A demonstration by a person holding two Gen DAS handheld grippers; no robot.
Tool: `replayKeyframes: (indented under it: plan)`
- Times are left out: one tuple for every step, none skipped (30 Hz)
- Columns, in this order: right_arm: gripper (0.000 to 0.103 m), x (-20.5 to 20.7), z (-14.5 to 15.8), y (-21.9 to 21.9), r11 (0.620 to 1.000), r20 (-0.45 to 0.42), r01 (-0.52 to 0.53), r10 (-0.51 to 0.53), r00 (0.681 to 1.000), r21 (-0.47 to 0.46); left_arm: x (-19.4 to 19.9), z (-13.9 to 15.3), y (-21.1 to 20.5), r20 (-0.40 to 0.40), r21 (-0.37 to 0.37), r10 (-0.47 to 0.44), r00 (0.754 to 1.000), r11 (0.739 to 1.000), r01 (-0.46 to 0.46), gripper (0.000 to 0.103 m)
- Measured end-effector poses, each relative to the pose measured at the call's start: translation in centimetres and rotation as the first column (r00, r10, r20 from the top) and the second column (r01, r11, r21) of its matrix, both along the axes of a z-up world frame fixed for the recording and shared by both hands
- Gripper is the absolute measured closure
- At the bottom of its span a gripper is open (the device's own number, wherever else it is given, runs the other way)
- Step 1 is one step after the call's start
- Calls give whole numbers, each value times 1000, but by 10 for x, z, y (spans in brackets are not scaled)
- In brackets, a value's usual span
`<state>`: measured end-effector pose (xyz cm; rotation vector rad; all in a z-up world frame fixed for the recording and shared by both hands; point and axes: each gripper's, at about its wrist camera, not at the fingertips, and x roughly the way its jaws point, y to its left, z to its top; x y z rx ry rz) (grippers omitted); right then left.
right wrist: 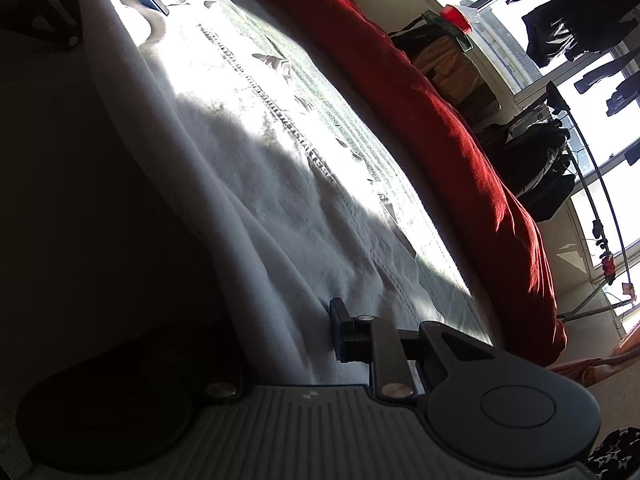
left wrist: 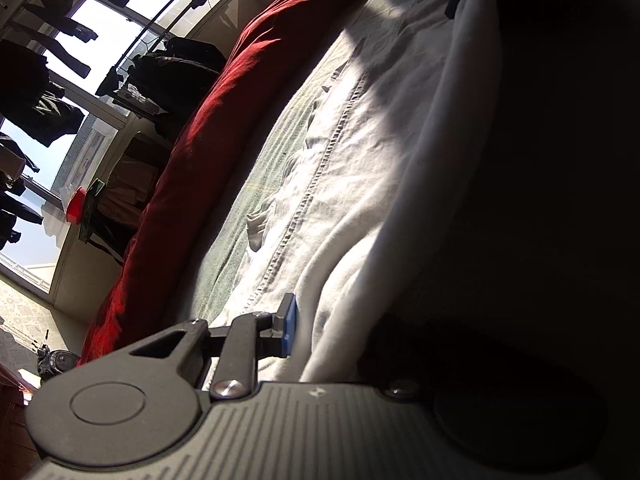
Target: Fold clothes
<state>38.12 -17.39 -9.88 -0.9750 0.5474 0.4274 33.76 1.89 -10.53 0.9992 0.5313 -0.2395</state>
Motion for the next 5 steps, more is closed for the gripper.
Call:
replayKeyframes:
  plan:
    - [81, -2, 1, 0, 1000, 4, 2, -2, 1000, 3, -2, 1, 1, 1, 0, -2, 1000, 1000, 2, 87]
    - [82, -4, 3, -1, 1000, 10, 3, -3, 1000, 6, -4, 3, 1, 4, -1, -4, 1000, 1000, 4, 89]
    - [84, -6, 6, -2, 1000, 11, 5, -5, 1000, 12, -6, 5, 2, 6, -1, -6, 1000, 1000, 6, 89]
    - [84, -7, 9, -3, 1000, 13, 7, -7, 1000, 18, -8, 7, 2, 9, 0, -7, 1000, 1000, 7, 90]
    - [86, -9, 12, -4, 1000, 12, 8, -9, 1000, 24, -10, 10, 3, 14, 0, -7, 1000, 1000, 7, 93]
